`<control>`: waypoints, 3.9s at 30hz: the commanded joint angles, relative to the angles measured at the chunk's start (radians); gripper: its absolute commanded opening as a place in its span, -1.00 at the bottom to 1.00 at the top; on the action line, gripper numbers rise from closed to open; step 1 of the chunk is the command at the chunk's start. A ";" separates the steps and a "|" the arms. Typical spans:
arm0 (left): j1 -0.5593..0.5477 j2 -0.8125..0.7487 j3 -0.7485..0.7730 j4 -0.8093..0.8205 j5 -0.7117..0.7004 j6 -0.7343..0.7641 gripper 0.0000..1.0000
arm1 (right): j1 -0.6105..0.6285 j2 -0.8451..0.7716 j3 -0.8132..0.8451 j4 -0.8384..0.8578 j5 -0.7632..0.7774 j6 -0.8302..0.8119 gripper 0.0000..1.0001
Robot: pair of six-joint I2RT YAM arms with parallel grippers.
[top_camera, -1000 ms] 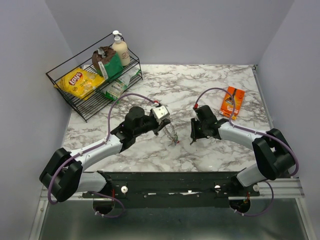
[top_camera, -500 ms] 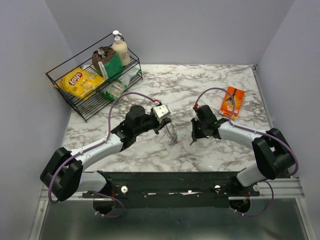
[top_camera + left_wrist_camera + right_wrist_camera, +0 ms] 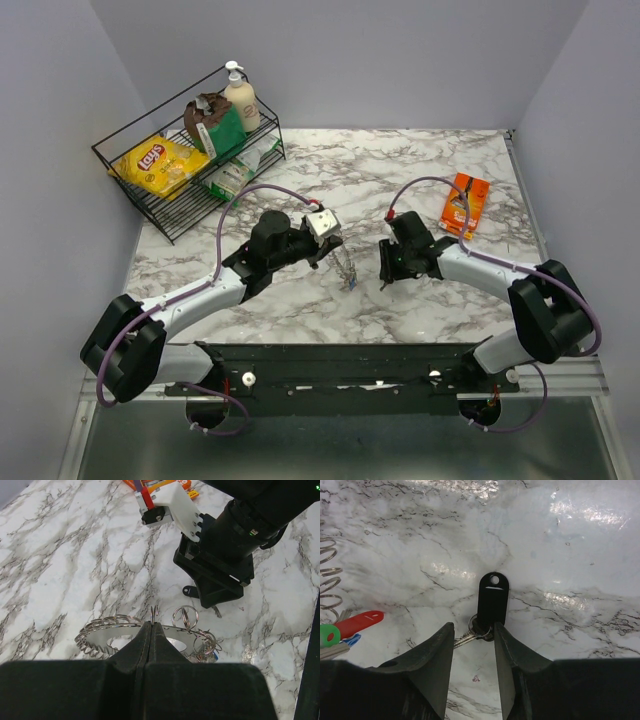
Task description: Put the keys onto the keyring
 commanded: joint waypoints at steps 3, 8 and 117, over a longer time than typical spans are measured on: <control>0.004 0.001 0.026 0.039 0.031 0.003 -1.00 | 0.013 0.007 0.034 -0.041 -0.013 -0.010 -0.09; 0.005 -0.002 0.024 0.037 0.032 0.004 -1.00 | 0.013 0.061 0.053 -0.058 -0.017 -0.003 -0.18; 0.015 -0.008 0.006 0.026 0.029 0.015 -1.00 | 0.074 0.193 0.223 -0.173 -0.008 -0.107 -0.59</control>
